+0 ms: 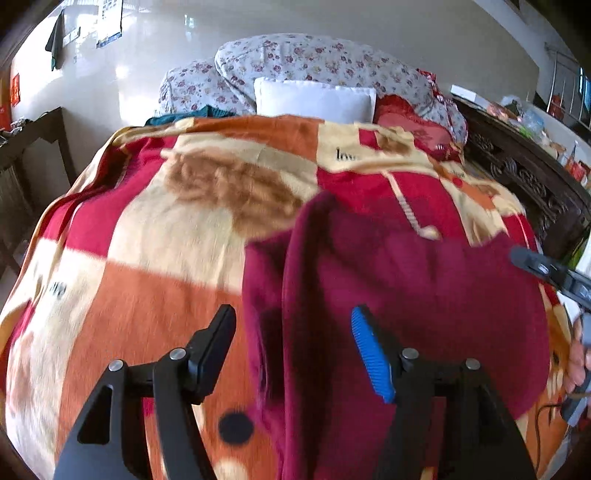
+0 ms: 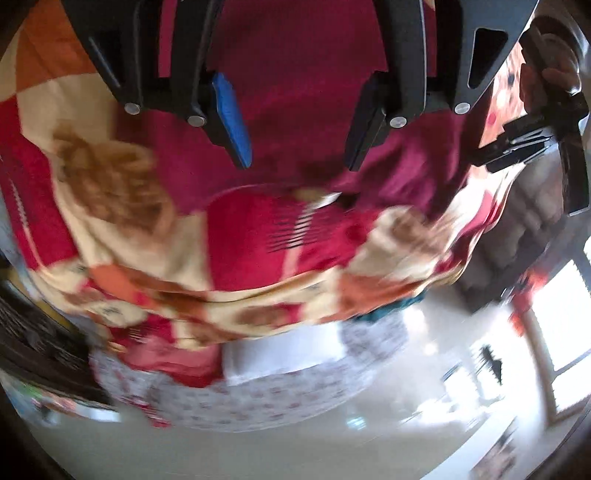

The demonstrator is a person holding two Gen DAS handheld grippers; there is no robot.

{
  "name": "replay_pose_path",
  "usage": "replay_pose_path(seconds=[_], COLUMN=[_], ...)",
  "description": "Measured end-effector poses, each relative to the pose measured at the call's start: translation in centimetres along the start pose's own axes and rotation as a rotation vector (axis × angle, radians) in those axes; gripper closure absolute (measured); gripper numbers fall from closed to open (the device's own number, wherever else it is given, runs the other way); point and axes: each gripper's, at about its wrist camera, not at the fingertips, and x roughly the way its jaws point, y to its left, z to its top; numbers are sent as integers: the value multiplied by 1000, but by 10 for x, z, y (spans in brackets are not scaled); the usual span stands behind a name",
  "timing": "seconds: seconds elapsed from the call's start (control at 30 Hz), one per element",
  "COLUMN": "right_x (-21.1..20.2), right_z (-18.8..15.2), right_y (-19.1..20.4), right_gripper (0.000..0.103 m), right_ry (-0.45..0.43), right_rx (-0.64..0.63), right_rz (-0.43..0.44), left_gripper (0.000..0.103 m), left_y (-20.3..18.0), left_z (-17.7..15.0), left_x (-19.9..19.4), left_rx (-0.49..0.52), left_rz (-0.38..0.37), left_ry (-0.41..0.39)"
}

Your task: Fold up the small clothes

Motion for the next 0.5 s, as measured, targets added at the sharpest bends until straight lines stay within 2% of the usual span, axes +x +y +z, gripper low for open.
replay_pose_path(seconds=[0.03,0.07,0.17,0.23,0.5], right_x=[9,21,51,65,114], right_z=[-3,-6,-13,-13,4], right_y=[12,24,45,53,46], right_gripper=[64,67,68,68,69], right_ry=[20,42,82,70,88], right_rx=[-21,-40,-72,-105,-90], right_rz=[19,32,27,-20,-107], left_gripper=[38,38,38,38,27], left_y=[1,2,5,8,20], left_z=[-10,-18,-37,-45,-49], left_x=[-2,-2,6,10,24], left_rx=[-12,-20,-22,-27,-68], left_rz=[6,10,41,40,12], left_ry=[6,16,42,43,17])
